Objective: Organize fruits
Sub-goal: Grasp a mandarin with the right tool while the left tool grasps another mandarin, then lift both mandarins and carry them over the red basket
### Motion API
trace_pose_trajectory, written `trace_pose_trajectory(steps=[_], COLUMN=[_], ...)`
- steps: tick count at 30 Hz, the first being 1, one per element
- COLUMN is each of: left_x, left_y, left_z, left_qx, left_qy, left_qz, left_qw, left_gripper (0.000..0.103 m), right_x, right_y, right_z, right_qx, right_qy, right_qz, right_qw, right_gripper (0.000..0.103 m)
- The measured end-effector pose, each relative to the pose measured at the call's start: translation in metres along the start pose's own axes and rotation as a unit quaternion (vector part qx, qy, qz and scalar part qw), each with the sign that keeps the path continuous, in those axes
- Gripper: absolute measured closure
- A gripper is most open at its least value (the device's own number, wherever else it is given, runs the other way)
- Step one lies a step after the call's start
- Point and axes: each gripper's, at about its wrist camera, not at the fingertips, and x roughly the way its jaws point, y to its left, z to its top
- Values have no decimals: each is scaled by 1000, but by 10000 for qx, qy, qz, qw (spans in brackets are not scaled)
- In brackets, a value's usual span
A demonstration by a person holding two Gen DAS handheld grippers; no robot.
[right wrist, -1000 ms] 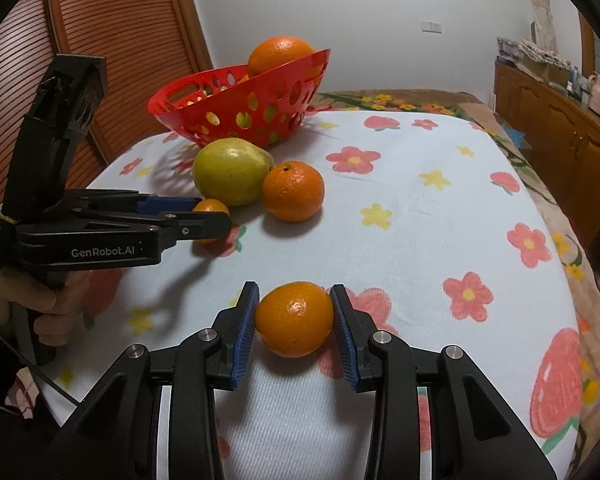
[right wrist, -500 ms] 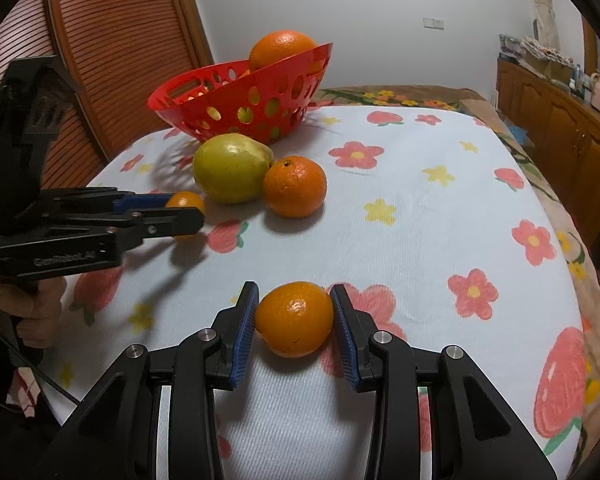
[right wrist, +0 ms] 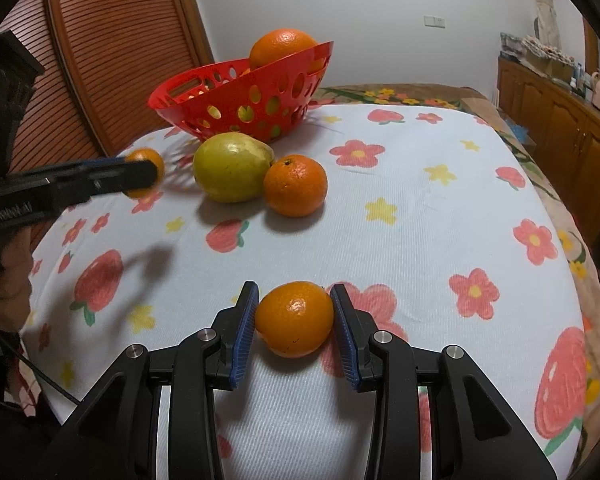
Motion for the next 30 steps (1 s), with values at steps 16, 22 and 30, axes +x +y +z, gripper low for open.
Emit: trace_pose_trajectory(steps=[16, 22, 30], left_x=[-30, -38, -44], left_y=[8, 12, 18], left_z=[12, 15, 21], left_qx=[-59, -107, -128], left_qy=[-420, -531, -648], left_qz=[101, 133, 223], left_qw=[9990, 9984, 9976], left_gripper=[74, 74, 74], right_x=[-4, -17, -41], right_y=[0, 7, 21], right_z=[1, 9, 39], right_qx=[20, -43, -342], right_qy=[-101, -282, -648], right_qz=[-45, -20, 2], right_qw=[9999, 9996, 9973], right_gripper=[66, 66, 66])
